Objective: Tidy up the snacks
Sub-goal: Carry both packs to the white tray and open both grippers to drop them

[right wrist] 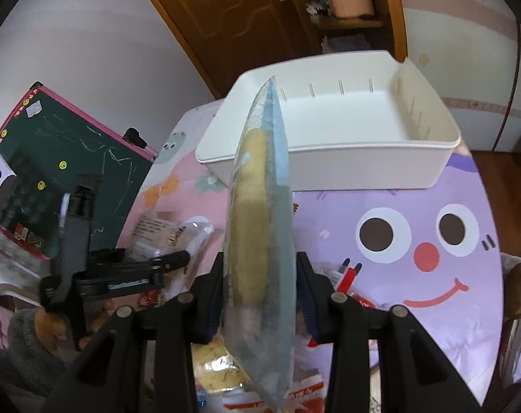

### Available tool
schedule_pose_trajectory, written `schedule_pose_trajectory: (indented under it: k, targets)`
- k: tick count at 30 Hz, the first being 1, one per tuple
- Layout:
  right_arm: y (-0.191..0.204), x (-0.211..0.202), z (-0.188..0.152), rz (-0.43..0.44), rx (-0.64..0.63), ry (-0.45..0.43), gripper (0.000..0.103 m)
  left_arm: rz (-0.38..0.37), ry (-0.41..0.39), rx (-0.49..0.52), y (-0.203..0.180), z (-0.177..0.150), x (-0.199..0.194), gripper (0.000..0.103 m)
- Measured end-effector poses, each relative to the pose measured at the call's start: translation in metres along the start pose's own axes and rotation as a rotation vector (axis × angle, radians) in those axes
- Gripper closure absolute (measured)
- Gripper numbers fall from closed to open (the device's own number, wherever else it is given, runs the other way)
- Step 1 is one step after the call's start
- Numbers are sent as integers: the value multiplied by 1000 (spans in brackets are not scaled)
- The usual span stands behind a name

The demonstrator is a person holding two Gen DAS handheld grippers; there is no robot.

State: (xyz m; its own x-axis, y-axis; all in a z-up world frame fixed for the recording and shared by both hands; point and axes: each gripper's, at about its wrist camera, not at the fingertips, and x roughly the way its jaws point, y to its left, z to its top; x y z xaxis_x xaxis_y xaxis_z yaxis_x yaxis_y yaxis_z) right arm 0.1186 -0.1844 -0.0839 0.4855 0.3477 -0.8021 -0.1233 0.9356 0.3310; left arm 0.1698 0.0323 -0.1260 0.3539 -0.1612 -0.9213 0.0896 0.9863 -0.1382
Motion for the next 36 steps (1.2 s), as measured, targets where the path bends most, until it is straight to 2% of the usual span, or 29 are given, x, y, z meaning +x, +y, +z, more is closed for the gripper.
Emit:
schedule_pose_trajectory:
  k: [3,5,6,10,15,19,25,31,36]
  targets:
    - [7,-16,-4,-30,-13,-44,65,-15,-84,22,-6,-9,-34,25]
    - [23,-32,-9,-148,-95,-123,65,-9,-139,38,-16,-12,-57,25]
    - [27,-36,-11,-175,-118,-143,65,-12,-156,46,-18,-14,-67,25]
    - [42,-48,-21,-226,-177,-200,65,-26,-190,50,-22,-19,-90,25]
    - [79,-37,-49,-492,-400,-313,65,-20,-195,40,-20,-28,-94,24]
    - [98,-27,-70,-610,-531,-386,65,-2,-173,8,-6,-34,-84,24]
    - [110,-25,-80,-642,-600,-454,65,4,-164,-14,-3,-30,-80,24]
    - [101,-31,-70,-633,-559,-483,65,-5,-168,25,-19,-14,-79,24]
    - [75,-51,-37,-522,-427,-448,65,-9,-205,86,-41,18,-92,24]
